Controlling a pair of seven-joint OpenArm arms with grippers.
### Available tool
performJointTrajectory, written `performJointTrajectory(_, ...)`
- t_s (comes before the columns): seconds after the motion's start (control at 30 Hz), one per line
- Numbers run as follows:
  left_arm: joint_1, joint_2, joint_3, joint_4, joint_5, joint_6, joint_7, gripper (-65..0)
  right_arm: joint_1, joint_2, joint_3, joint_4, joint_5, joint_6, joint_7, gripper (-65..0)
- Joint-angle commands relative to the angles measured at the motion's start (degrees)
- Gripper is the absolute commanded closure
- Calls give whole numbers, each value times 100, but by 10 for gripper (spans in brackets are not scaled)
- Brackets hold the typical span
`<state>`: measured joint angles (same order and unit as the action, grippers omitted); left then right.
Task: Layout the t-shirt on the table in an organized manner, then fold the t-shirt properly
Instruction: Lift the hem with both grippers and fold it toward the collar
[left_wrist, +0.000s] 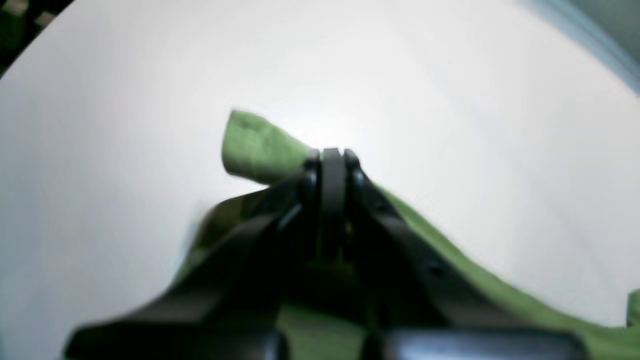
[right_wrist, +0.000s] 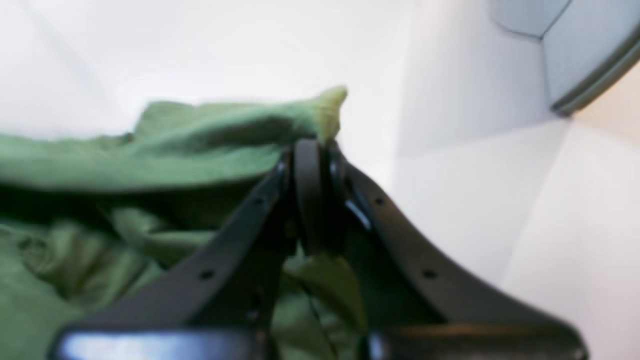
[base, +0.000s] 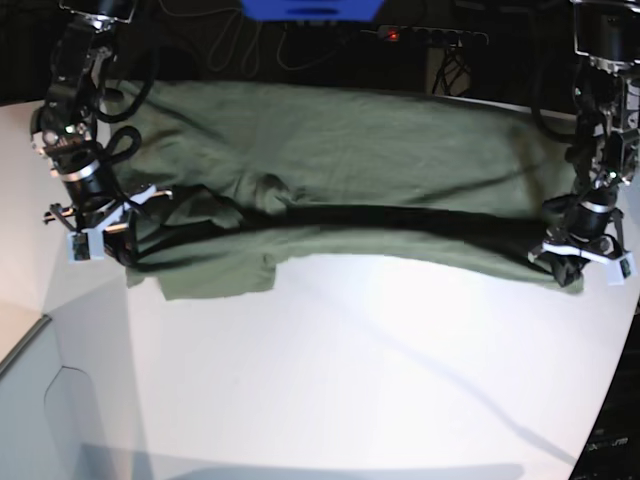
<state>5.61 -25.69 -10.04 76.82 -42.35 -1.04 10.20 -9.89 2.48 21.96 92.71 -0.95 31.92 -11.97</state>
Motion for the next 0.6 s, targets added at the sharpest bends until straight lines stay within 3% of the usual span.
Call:
performJointTrajectory(0.0, 33, -99, -55, 138, 2, 20, -136, -2, -79, 2, 15, 202, 82, 47, 155, 0)
performJointTrajectory(0.13, 376, -81, -187, 296, 2, 20, -145, -2, -448, -50, 7, 369, 82, 47, 155, 0)
performJointTrajectory(0.27, 657, 244, -547, 252, 46, -24, -145, -2, -712, -24, -11, 176, 82, 56, 172, 0)
performJointTrajectory(0.47, 815, 385, -662, 68, 55, -32, -127, -6, -985, -6, -37, -106, 56, 56, 770, 0)
performJointTrajectory(0.57, 789, 376, -688, 94, 55, -32, 391, -70, -993, 2, -37, -106, 56, 56, 647, 0)
